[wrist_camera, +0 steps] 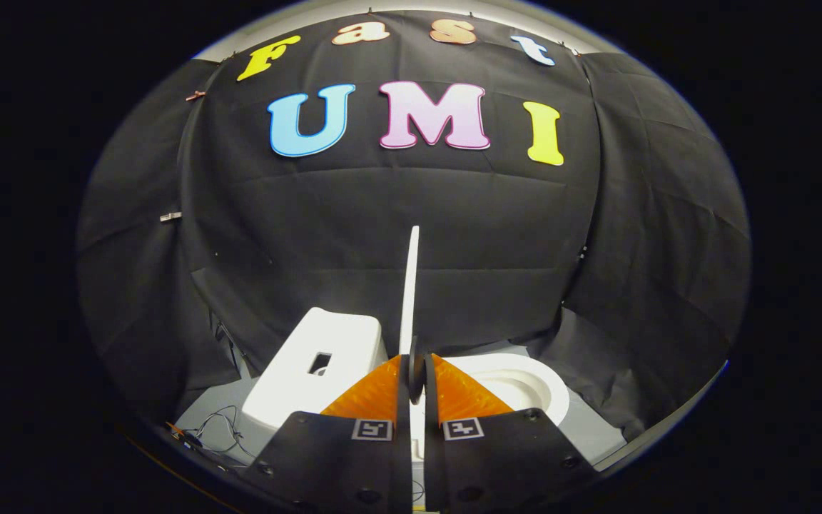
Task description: Open the toilet lid.
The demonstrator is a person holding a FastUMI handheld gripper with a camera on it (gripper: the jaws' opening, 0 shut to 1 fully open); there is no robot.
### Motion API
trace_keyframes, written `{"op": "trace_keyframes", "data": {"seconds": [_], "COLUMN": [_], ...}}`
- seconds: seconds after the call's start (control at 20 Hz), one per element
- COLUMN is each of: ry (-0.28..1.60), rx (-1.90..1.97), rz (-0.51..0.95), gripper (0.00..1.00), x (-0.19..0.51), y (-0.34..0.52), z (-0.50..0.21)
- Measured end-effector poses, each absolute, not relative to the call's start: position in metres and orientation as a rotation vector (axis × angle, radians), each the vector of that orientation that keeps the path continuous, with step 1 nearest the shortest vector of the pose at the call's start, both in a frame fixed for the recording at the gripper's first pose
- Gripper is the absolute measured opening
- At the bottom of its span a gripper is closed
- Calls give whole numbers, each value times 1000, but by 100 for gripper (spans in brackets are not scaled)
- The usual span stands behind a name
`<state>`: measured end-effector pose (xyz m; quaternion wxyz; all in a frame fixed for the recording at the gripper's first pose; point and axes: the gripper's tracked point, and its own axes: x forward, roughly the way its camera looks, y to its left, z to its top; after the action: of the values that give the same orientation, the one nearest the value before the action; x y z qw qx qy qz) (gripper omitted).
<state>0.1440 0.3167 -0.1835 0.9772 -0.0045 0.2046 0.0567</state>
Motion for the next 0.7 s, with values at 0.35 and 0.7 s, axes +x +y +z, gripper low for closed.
{"op": "trace_keyframes", "data": {"seconds": [0.35, 0.7], "ry": [401, 384], "rx": [-71, -202], "rz": [182, 226], "gripper": [14, 14], "x": [134, 127], "y": [379, 421], "z": [-187, -193]}}
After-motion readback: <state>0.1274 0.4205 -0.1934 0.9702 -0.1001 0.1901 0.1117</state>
